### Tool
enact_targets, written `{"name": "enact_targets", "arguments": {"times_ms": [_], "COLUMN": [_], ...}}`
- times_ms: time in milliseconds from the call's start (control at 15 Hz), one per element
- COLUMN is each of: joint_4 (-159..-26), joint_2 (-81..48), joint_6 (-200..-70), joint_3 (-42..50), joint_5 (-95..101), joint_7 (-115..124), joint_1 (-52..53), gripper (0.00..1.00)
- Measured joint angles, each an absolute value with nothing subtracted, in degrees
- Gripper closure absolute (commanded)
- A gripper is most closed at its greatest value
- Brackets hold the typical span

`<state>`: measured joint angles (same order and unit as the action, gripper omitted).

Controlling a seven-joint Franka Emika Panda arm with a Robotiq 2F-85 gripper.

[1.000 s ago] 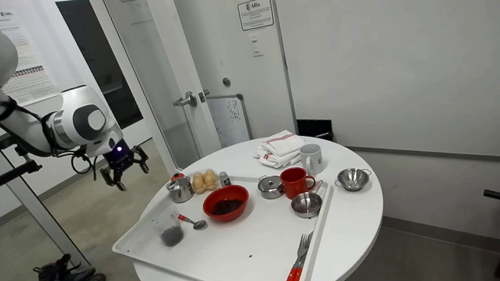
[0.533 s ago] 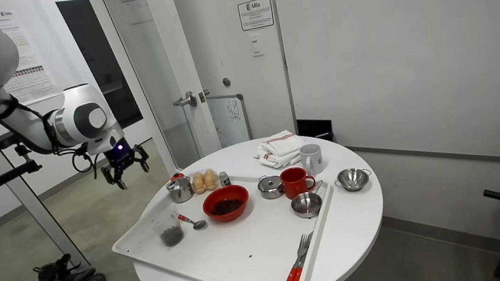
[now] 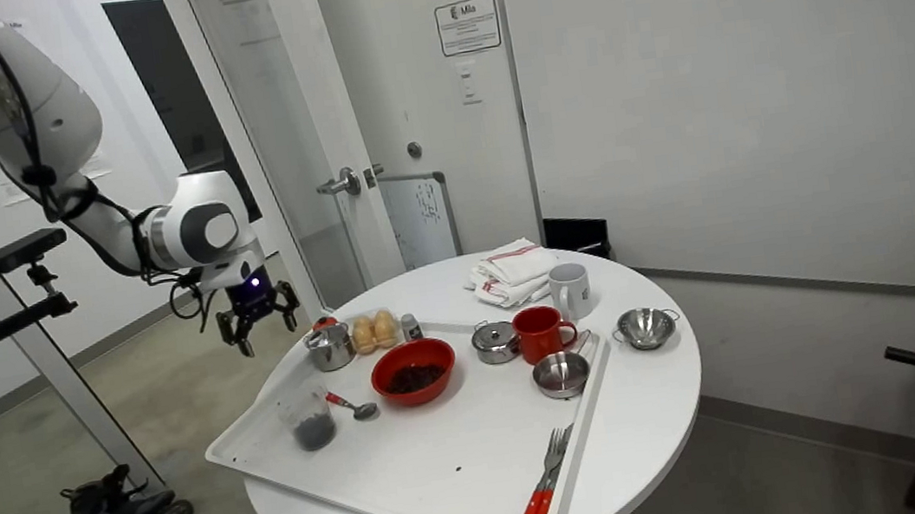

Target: Use the spoon to stir the contents in the orange bowl

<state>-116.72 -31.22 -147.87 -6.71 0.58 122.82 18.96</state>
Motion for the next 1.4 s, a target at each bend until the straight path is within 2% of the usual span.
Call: {"name": "enact_targets", "arguments": {"times_ms": [667, 1067, 1133, 1200, 1267, 1400], "joint_4": [-112.84, -112.19, -112.16, -112.12, -112.04, -111.71], "joint_2": [-41.95, -46.36, -46.83, -47.19, -47.54, -48.21], "joint_6": [-147.5, -156.2, -157.49, -158.63, -159.6, -160.98], "joint_3": [-6.59, -5.98, -5.88, -5.73, -5.52, -5.1], "joint_5": [-5.2, -5.37, -5.4, -5.43, -5.5, -5.68], "joint_7": [117.41, 117.26, 117.26, 117.26, 117.26, 117.26], "joint_1": [16.73, 17.64, 17.75, 17.83, 17.91, 17.97], "gripper": [0.0, 0.01, 0.04, 0.26, 0.27, 0.41]}}
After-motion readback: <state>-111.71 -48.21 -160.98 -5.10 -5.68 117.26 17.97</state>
